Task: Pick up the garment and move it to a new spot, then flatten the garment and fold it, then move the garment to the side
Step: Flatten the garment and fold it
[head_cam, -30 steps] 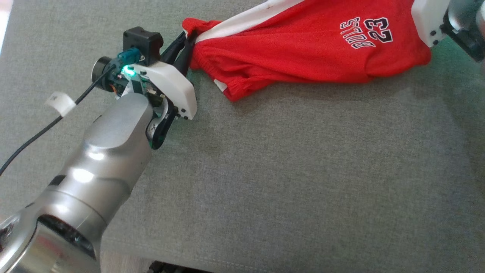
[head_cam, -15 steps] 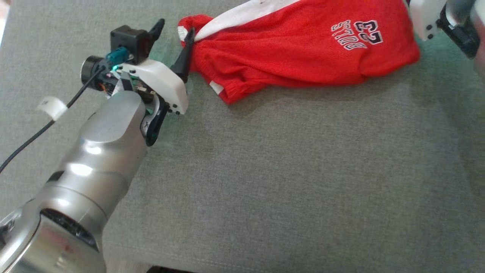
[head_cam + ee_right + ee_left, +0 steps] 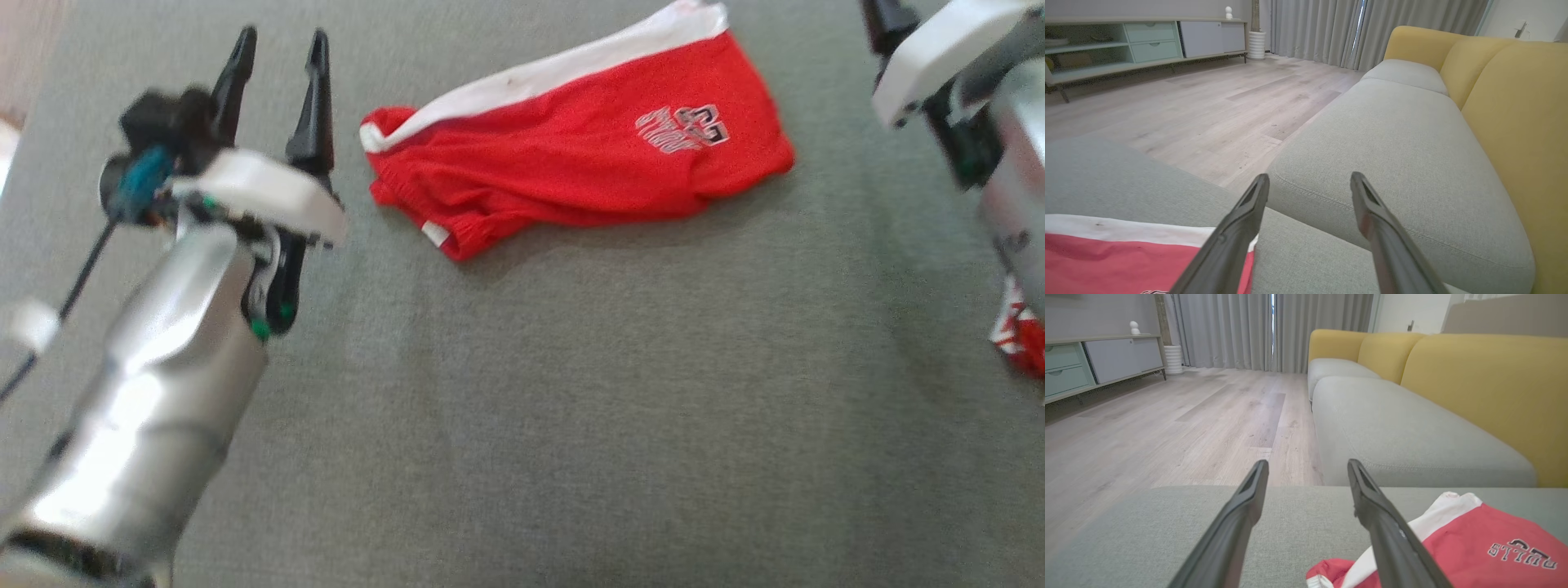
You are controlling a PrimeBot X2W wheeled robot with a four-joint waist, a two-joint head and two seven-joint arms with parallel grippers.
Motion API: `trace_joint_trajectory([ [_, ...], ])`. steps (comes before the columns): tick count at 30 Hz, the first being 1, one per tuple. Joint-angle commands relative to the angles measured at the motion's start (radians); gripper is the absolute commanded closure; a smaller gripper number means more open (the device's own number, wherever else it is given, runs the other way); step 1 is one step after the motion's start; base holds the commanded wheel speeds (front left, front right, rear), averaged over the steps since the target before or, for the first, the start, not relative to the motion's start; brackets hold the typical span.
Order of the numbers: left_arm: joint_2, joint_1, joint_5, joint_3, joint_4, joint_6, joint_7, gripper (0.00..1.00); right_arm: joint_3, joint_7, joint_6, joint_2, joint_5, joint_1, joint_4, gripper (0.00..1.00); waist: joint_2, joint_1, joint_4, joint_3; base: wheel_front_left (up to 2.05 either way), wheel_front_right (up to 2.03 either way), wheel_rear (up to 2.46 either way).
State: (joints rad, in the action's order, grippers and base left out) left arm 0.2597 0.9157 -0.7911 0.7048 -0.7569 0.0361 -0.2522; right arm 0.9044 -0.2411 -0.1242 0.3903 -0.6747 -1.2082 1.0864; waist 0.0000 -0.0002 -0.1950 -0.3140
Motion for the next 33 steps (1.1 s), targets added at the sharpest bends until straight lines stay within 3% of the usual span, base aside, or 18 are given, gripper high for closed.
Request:
trace_joint_trajectory([
  [1,0.063,-0.055,0.039,-0.088,0.11,0.023,-0.009,0.0,-0.051,-0.018,-0.007,-0.028,-0.011,0.042,-0.026,0.0,0.0,0.0002,0.042,0.067,0.0,0.0,0.0],
  [6,0.081,-0.236,0.108,-0.188,0.289,0.048,-0.009,0.0,-0.2,-0.02,-0.007,-0.06,0.03,0.154,-0.13,0.0,0.0,0.0002,0.074,0.129,0.0,0.0,0.0],
  [13,0.055,-0.519,0.216,-0.269,0.462,0.043,-0.009,0.0,-0.484,-0.02,-0.007,-0.149,0.219,0.502,-0.341,0.0,0.0,0.0002,0.111,0.222,0.0,0.0,0.0],
  [18,0.006,-0.654,0.267,-0.318,0.508,0.032,-0.009,0.0,-0.638,-0.02,-0.007,-0.244,0.375,0.751,-0.478,0.0,0.0,0.0002,0.131,0.268,0.0,0.0,0.0],
  [23,-0.055,-0.776,0.34,-0.38,0.545,0.019,-0.009,0.0,-0.776,-0.021,-0.007,-0.326,0.461,0.956,-0.625,0.0,0.0,0.0002,0.138,0.295,0.0,0.0,0.0],
  [33,-0.124,-0.823,0.425,-0.454,0.542,-0.05,-0.009,0.0,-0.812,-0.003,-0.007,-0.34,0.448,1.038,-0.732,0.0,0.0,0.0002,0.115,0.265,0.0,0.0,0.0],
])
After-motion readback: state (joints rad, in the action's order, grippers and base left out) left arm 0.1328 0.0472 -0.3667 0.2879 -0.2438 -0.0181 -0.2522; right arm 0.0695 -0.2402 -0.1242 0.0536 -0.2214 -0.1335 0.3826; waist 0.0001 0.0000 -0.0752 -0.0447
